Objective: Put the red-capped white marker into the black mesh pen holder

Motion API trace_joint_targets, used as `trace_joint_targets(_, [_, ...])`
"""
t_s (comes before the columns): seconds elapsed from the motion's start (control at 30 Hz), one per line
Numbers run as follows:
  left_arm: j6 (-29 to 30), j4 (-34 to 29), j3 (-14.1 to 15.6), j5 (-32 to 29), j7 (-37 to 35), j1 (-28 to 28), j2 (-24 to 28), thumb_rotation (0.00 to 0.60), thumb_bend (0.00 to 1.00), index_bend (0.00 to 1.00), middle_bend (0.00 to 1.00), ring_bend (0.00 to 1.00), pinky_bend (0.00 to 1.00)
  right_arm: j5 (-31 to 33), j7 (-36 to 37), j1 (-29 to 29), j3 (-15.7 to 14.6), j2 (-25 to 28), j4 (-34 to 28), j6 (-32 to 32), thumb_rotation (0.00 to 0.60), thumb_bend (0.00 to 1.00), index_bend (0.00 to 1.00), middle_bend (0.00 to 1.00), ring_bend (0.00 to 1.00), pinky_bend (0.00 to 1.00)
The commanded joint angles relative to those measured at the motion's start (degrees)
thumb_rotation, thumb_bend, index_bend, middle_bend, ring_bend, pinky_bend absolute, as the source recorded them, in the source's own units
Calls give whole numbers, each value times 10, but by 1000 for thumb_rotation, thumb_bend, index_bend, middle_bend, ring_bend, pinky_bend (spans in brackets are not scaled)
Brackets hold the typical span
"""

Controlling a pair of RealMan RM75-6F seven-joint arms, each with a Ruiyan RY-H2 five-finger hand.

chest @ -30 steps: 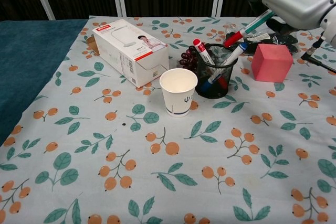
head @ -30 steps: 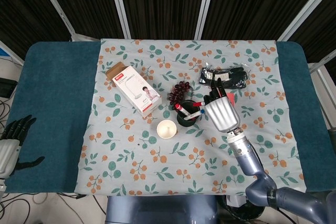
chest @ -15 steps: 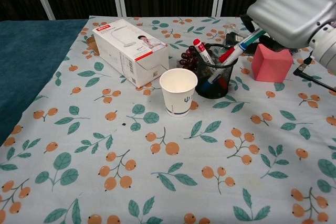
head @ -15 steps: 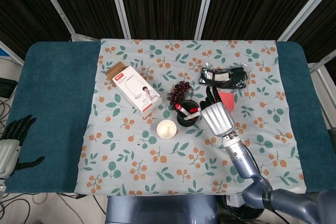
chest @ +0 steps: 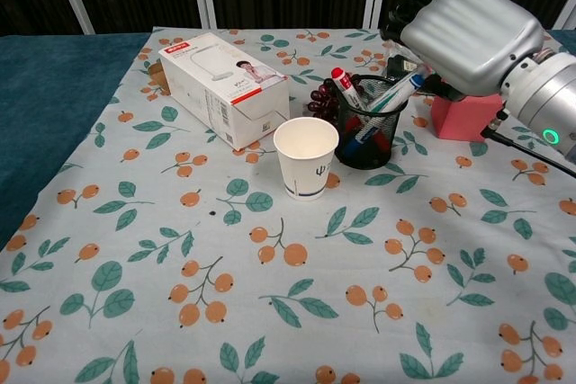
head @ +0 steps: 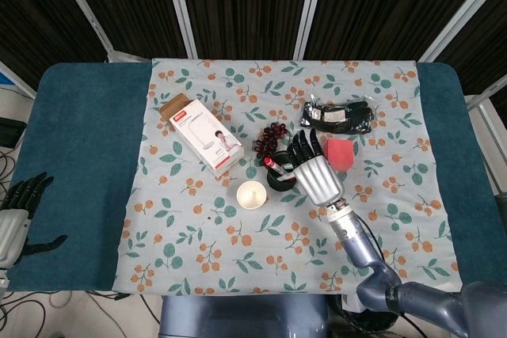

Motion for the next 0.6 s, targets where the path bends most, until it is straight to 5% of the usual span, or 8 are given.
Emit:
trace_joint_targets(0.03, [0,0,0,0,-1,0,0,600,25,0,0,0,0,-1,-2,0,0,-2,-2,5,600,238,101,117,99,171])
trace_joint_targets(0.43, [4,2,1,5,-2,1,0,600,25,0,0,0,0,-11,1,-36,1,52,-90,68,600,231,84,109,94,172])
trace_joint_targets(0.6, [11,5,1,8,-2,3,-1,600,25,0,0,0,0,-2,66,-93,-13,110,-169,119,600,128,68,90,77,171])
